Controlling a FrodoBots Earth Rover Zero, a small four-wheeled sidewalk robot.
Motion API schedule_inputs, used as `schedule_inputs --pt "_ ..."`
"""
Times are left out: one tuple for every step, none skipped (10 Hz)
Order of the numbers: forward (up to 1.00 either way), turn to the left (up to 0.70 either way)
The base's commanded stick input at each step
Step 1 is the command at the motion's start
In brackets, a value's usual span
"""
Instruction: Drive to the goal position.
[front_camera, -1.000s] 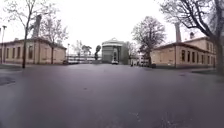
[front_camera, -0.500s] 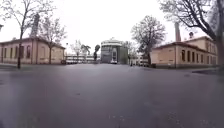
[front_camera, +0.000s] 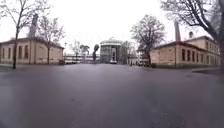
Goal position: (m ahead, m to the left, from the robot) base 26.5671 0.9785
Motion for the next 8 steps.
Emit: schedule_inputs --pt "0.85 0.0" --pt "0.85 0.0" --pt "0.85 0.0" --pt "0.85 0.0" --pt "0.85 0.0" --pt "0.85 0.0" --pt "0.85 0.0" --pt "0.85 0.0"
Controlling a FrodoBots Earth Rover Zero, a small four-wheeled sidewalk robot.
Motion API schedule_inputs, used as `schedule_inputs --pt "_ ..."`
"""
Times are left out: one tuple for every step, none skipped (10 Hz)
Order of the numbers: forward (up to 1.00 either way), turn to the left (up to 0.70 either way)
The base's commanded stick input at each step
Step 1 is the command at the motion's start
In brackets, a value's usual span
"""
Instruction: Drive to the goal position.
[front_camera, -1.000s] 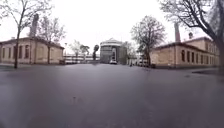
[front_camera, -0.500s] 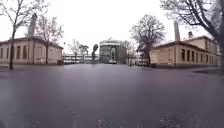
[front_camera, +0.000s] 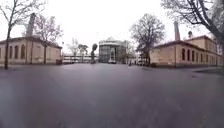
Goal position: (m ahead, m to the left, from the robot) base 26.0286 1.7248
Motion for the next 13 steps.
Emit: schedule_inputs --pt "0.85 0.0" --pt "0.85 0.0" --pt "0.85 0.0" --pt "0.85 0.0" --pt "0.85 0.0" --pt "0.85 0.0" --pt "0.85 0.0" --pt "0.85 0.0" --pt "0.85 0.05" --pt "0.85 0.11" --pt "0.85 0.17" --pt "0.85 0.24" --pt "0.85 0.3"
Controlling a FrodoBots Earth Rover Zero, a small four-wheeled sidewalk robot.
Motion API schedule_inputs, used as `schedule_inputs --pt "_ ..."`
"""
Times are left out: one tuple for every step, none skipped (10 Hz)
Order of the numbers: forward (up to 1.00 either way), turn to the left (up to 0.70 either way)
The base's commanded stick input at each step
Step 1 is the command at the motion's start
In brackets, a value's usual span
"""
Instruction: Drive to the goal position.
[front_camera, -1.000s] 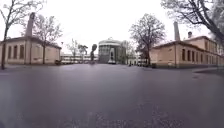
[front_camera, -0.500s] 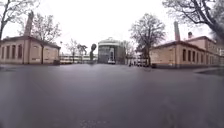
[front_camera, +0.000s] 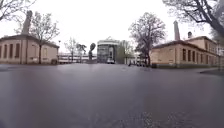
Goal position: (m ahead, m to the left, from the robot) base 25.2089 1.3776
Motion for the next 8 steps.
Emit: schedule_inputs --pt "0.85 0.34" --pt "0.85 0.34" --pt "0.85 0.34" --pt "0.85 0.3" --pt "0.85 0.0" --pt "0.85 0.0" --pt "0.85 0.0" --pt "0.85 0.0"
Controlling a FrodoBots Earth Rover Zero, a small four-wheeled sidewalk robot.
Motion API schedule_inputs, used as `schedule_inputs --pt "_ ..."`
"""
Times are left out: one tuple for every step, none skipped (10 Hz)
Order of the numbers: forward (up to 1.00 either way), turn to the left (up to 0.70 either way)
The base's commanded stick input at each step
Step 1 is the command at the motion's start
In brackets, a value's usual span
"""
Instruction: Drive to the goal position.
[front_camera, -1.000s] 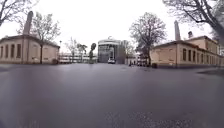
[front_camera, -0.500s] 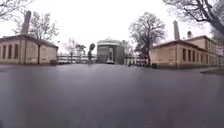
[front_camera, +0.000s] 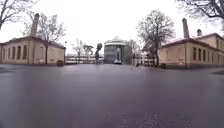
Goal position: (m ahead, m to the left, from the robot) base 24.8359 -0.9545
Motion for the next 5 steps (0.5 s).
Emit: schedule_inputs --pt "0.85 0.0" --pt "0.85 0.0" --pt "0.85 0.0" --pt "0.85 0.0" --pt "0.85 0.0"
